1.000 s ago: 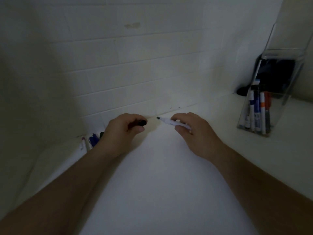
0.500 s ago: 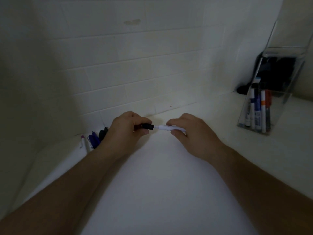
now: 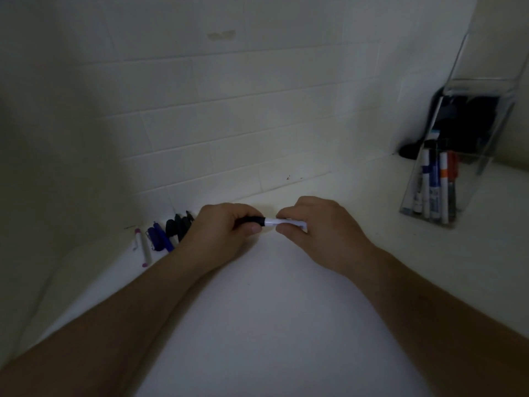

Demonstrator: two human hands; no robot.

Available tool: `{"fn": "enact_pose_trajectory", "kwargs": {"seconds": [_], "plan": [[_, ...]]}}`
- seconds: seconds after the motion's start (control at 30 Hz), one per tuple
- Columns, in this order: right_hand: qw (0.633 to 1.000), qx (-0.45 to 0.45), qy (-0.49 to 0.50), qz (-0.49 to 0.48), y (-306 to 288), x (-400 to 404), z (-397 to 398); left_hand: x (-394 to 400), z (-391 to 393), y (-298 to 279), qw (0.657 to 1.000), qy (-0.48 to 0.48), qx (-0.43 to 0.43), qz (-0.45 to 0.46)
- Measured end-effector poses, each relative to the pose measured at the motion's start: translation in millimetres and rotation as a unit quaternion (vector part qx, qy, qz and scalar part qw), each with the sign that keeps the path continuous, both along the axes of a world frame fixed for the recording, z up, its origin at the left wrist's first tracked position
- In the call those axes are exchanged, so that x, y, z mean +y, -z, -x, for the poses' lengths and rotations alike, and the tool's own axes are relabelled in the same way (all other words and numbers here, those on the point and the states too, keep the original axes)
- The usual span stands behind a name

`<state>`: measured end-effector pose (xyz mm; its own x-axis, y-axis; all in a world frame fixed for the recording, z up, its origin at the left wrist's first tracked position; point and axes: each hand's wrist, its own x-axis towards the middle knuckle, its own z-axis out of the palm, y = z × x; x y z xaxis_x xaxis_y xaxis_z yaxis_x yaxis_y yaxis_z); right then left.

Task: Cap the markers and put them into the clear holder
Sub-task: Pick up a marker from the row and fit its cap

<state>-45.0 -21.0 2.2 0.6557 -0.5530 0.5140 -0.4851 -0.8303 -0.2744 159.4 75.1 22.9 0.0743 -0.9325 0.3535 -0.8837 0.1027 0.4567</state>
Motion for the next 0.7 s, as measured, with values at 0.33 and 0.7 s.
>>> {"fn": "enact_pose_trajectory", "kwargs": {"seconds": [0.33, 0.7], "plan": [[0.996, -0.068, -0.035, -0.046, 3.0, 2.8, -3.8, -1.1, 5.4, 0.6, 0.998, -0.011, 0.008, 0.055], [0.999, 0.009, 0.022, 0.036, -10.4, 9.0, -0.5, -4.7, 23.8, 3.2, 0.987, -0.005, 0.135, 0.083]]}}
